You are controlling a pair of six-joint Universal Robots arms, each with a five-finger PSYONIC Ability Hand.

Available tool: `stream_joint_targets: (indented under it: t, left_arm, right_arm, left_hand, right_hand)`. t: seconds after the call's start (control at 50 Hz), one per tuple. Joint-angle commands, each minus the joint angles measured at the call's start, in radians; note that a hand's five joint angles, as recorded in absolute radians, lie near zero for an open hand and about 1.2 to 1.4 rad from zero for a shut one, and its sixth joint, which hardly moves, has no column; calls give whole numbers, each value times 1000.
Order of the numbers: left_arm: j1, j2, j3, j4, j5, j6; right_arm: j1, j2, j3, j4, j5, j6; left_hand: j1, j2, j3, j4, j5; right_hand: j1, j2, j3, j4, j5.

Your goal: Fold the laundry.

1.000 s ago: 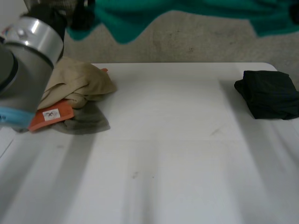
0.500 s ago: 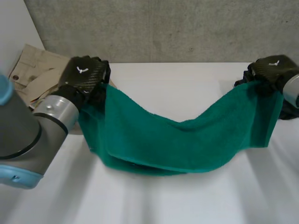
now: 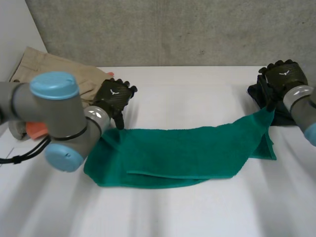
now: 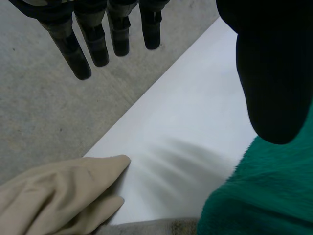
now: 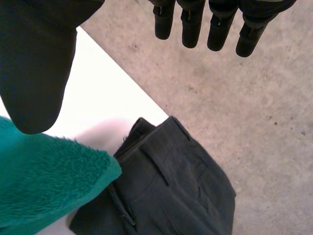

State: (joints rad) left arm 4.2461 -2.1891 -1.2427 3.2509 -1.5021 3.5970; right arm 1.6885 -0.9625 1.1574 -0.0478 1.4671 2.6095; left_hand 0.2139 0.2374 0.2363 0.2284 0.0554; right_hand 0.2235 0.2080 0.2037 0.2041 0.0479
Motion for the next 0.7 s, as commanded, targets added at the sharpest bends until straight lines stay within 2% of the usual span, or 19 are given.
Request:
stream_joint_targets:
  t: [0.02, 0.08, 0.18, 0.38, 0.5, 0.56, 0.58, 0.62, 0.7]
  left_arm:
    - [-6, 229, -320, 1, 6, -6]
    - [-27, 284, -479, 16, 16, -4]
    - [-78, 279, -541, 44, 54, -6]
    - [-83, 108, -440, 89, 74, -7]
    - [-80, 28, -365, 86, 69, -7]
    - [-80, 8, -342, 82, 68, -7]
    - [-80, 6, -336, 90, 66, -7]
    - [-81, 12, -331, 93, 66, -7]
    - [-84, 43, -327, 102, 60, -18]
  right_arm:
    - [-26, -148, 195, 149, -105, -43]
    - [-84, -217, 309, 255, -177, -78]
    - [-121, -240, 427, 264, -240, -112]
    - [-138, -239, 574, 145, -266, -126]
    - [-139, -237, 599, 129, -266, -126]
    - [-139, -240, 604, 129, -267, -123]
    - [-138, -242, 607, 128, -267, -120]
    - [-139, -245, 616, 125, -266, -118]
    - [-136, -266, 636, 120, -266, -115]
  left_hand:
    - [275, 252, 253, 261, 259]
    - [343, 320, 321, 329, 327]
    - [326, 302, 303, 311, 309]
    - [352, 328, 329, 337, 336]
    - [469, 446, 447, 455, 453]
    - [697, 674, 675, 683, 681]
    - [934, 910, 911, 919, 918]
    - [1181, 1158, 1159, 1167, 1165]
    - [1182, 1159, 1160, 1168, 1166]
  right_hand:
    - [-45, -29, -25, -25, -44]
    - [87, 102, 107, 106, 88]
    - [179, 194, 198, 198, 180]
    - [184, 200, 204, 204, 186]
    - [190, 206, 210, 210, 191]
    - [211, 226, 231, 230, 212]
    - [220, 235, 239, 239, 221]
    - [220, 235, 239, 239, 221]
    - [220, 235, 239, 239, 221]
